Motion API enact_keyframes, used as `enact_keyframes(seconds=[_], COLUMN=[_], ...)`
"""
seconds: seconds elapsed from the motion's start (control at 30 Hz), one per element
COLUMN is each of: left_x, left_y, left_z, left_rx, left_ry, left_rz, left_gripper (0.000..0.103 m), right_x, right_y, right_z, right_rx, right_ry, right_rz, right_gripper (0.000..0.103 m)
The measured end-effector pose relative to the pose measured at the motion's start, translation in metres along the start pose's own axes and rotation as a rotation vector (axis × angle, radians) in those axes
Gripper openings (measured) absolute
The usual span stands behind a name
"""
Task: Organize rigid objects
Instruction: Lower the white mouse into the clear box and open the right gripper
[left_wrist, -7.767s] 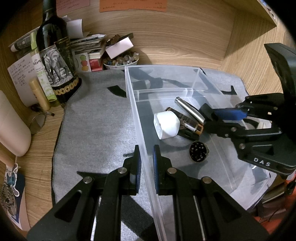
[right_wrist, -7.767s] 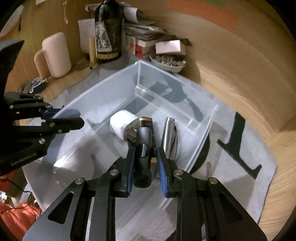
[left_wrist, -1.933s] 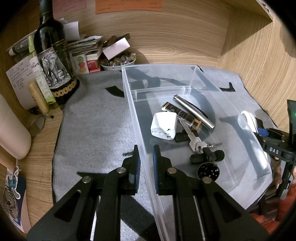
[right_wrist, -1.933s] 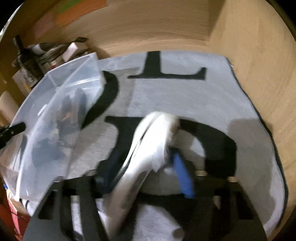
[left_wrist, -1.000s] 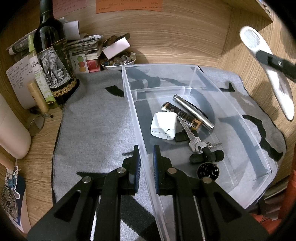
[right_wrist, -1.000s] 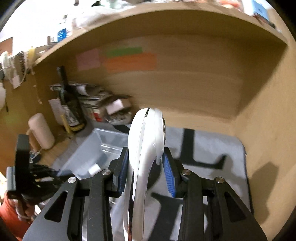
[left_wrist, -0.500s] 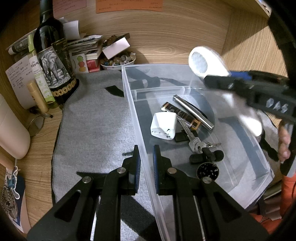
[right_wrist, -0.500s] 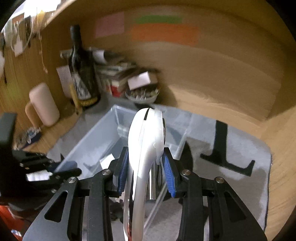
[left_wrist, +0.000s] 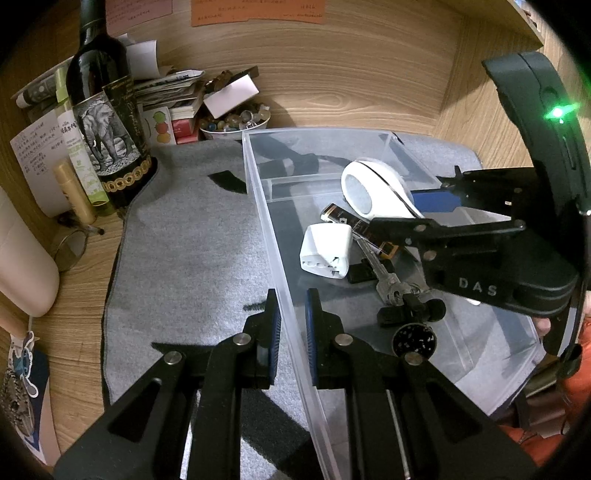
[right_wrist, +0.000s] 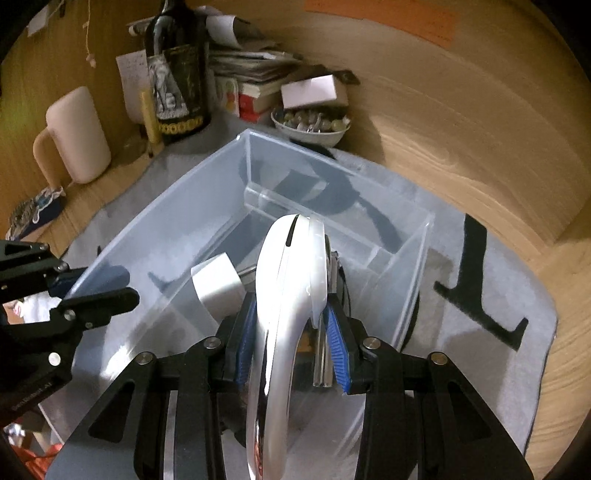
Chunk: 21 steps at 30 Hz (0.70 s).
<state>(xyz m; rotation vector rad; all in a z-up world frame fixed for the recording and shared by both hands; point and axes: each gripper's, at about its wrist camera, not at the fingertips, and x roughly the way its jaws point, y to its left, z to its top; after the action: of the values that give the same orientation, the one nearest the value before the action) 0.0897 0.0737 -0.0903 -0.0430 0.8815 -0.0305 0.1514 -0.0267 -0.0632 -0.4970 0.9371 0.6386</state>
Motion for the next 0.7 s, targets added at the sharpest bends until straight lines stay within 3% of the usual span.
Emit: enact_keyframes(seconds=[0.43,0.57,0.63,0.7], left_x=[0.0,-0.001,-0.003,-0.008], left_y=[0.001,0.001,0.001,0.002], left_z=[0.001,0.002,0.002,0.004], left_rx=[-0.003,-0.002,0.005,0.0], left_ry=[0.004,0.009,0.003,-0.009], left_rz=[-0.004,-0.004,0.011,0.021], left_gripper=[0.011,0.011,0.015,0.033], right_x=[-0.003,-0.013,-0.022,-0.032], right_y=[0.003,0.0,-0.001,-0.002], right_z=[0.002,-0.001,-0.002,-0.003], right_rx=[0.002,0.027,0.033,0.036], right_ry=[0.001,-0.027,-0.056,-0.088], right_rz=[0.015,0.03,0.029,0.02], right_gripper=[0.033,0.046,0.053,0.062])
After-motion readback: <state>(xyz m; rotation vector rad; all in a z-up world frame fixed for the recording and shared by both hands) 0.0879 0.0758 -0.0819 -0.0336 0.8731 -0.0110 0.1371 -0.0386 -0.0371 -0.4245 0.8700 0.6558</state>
